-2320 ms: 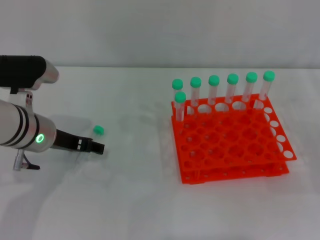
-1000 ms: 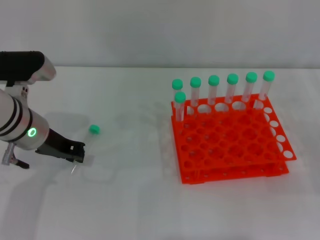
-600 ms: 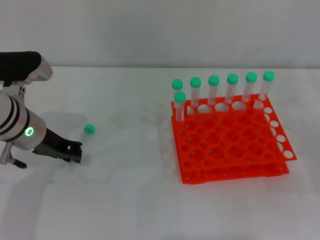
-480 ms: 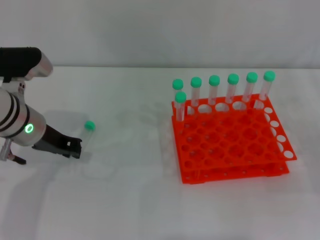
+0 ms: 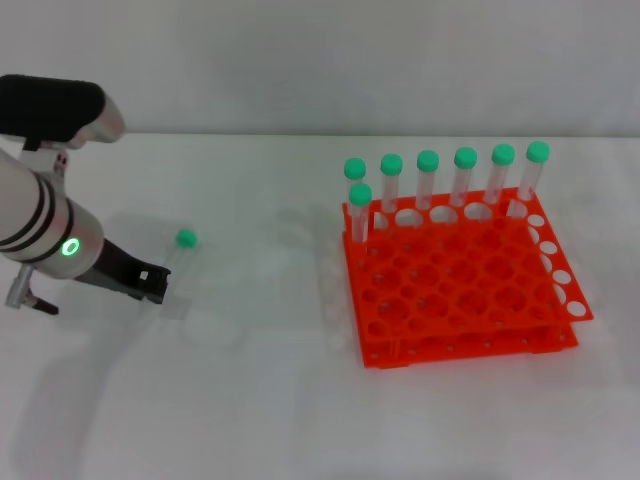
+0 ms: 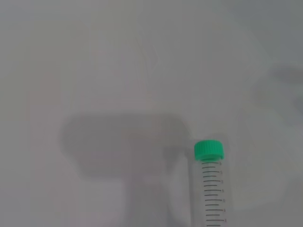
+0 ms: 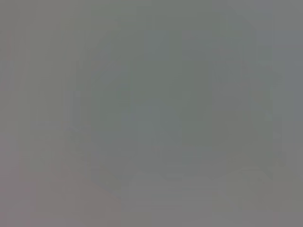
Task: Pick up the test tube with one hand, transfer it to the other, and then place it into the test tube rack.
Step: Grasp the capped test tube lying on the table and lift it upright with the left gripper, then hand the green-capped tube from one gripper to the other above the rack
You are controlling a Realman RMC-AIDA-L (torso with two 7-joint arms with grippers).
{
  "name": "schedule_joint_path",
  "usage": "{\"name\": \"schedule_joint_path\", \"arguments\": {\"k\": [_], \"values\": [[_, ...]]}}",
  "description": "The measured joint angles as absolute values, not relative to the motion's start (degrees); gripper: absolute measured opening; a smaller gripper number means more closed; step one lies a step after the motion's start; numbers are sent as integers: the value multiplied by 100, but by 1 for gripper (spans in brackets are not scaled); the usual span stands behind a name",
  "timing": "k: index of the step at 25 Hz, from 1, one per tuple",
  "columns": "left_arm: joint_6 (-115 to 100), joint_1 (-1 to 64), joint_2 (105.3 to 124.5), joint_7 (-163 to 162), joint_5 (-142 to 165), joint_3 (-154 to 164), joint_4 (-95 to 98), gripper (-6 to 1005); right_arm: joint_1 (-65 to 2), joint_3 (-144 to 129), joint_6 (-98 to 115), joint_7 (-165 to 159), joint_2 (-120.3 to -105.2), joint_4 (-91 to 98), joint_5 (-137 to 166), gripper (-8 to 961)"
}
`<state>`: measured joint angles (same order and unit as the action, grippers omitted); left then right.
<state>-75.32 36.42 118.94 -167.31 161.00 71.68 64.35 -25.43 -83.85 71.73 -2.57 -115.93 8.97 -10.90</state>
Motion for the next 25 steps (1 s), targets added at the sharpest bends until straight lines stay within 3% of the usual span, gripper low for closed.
{"name": "schedule_joint_path", "arguments": {"k": [14, 25], "values": [[-6561, 3638, 11924, -16765, 16140, 8053, 6711, 164, -2565, -8399, 7184, -529, -11598, 897, -1045, 848], [-5148, 3491, 11935, -16750, 16209, 8900, 7066, 164, -2518, -8708, 7900, -2835, -11520, 896, -1007, 848]]}}
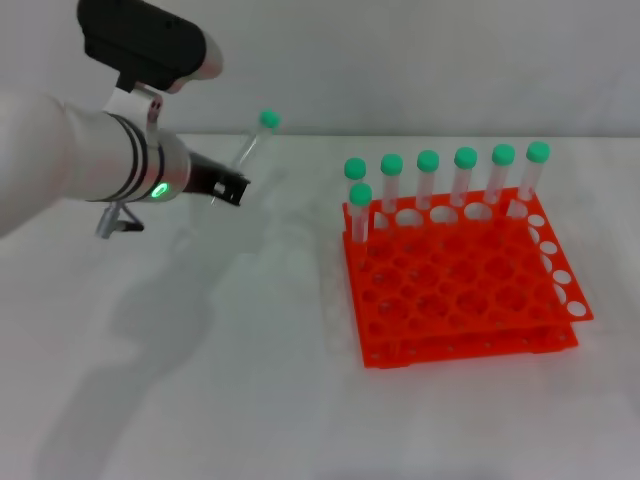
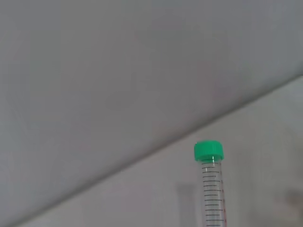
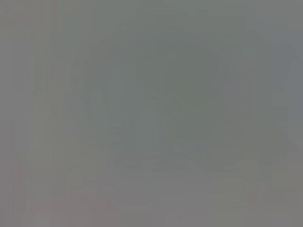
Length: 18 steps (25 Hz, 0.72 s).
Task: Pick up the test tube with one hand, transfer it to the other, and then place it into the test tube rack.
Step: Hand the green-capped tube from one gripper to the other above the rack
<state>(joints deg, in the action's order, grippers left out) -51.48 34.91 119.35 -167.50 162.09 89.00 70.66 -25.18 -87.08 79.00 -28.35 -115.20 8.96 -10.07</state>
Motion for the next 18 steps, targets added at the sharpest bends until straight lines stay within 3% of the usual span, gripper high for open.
{"name": "schedule_joint_path", "arguments": {"k": [18], "values": [[-1513, 2480, 11937, -15838, 16226, 10438, 7267, 164, -2848, -8898, 8222, -5084, -11522, 1119, 413, 853]]}}
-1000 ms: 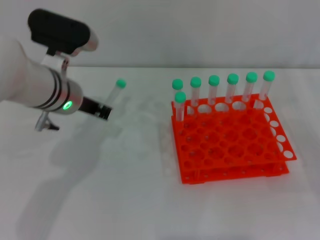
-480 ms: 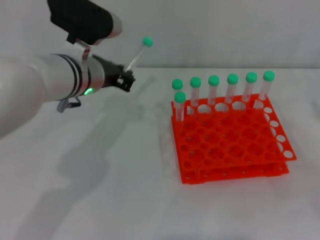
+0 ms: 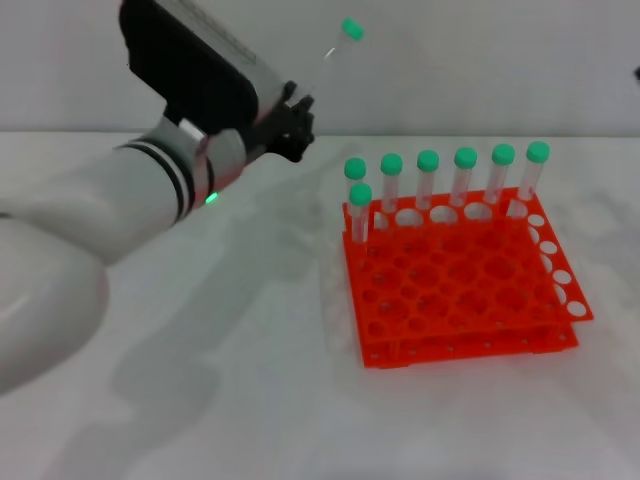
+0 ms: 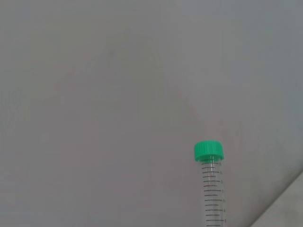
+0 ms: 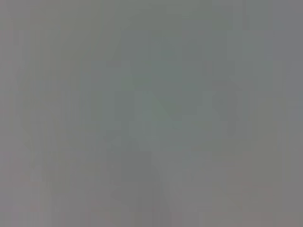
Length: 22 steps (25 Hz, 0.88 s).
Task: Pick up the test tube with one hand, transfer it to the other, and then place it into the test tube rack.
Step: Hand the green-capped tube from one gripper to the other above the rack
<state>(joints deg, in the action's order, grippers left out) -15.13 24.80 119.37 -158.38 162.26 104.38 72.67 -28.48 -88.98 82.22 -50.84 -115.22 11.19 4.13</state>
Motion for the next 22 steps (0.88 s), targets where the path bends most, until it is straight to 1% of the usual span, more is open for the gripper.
{"name": "schedule_joint_path", "arguments": {"k": [2, 12, 22], "values": [[-1109, 2397, 11941, -15807, 16205, 10648, 7248, 164, -2915, -9034, 8224, -5151, -11527, 1151, 505, 853], [-390, 2252, 11944, -15795, 16212, 11098, 7154, 163, -3132, -9755, 8150, -5186, -11534, 1274, 543, 852], [269, 2274, 11945, -15794, 16196, 11585, 6984, 163, -3423, -10246, 7752, -5160, -11584, 1437, 554, 849]]}}
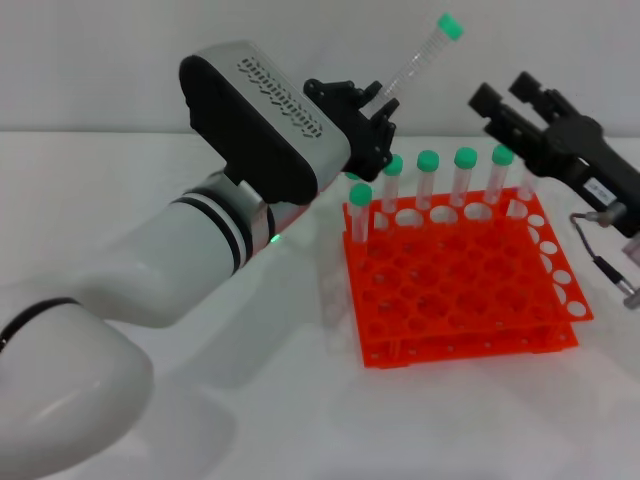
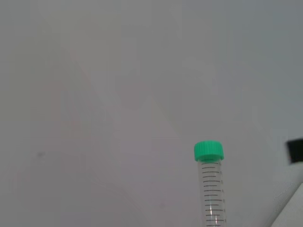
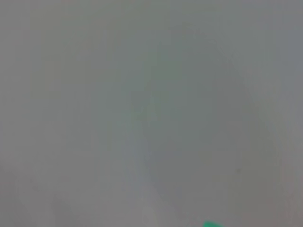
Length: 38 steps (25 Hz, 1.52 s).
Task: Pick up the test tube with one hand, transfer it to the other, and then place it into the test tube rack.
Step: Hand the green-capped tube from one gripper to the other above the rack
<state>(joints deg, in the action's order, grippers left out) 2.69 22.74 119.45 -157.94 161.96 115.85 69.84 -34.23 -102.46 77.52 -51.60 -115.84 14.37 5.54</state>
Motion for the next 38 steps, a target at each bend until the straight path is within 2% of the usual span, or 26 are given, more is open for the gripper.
{"name": "schedule_joint_path", "arguments": {"k": [12, 28, 35, 38], "values": [[671, 2296, 11953, -15832, 16145, 11935, 6818, 163, -3700, -10425, 7026, -5040, -11611, 1701, 547, 846], [856, 2250, 11953, -15837, 16101, 12183, 6737, 163, -3684, -10442, 7003, -5047, -11619, 1714, 483, 843], [862, 2260, 11953, -15837, 16097, 12190, 6723, 163, -3696, -10476, 7028, -5037, -11603, 1714, 527, 798], [863, 2273, 11953, -15838, 16095, 12190, 6696, 163, -3712, -10525, 7043, -5009, -11580, 1715, 548, 650]]}}
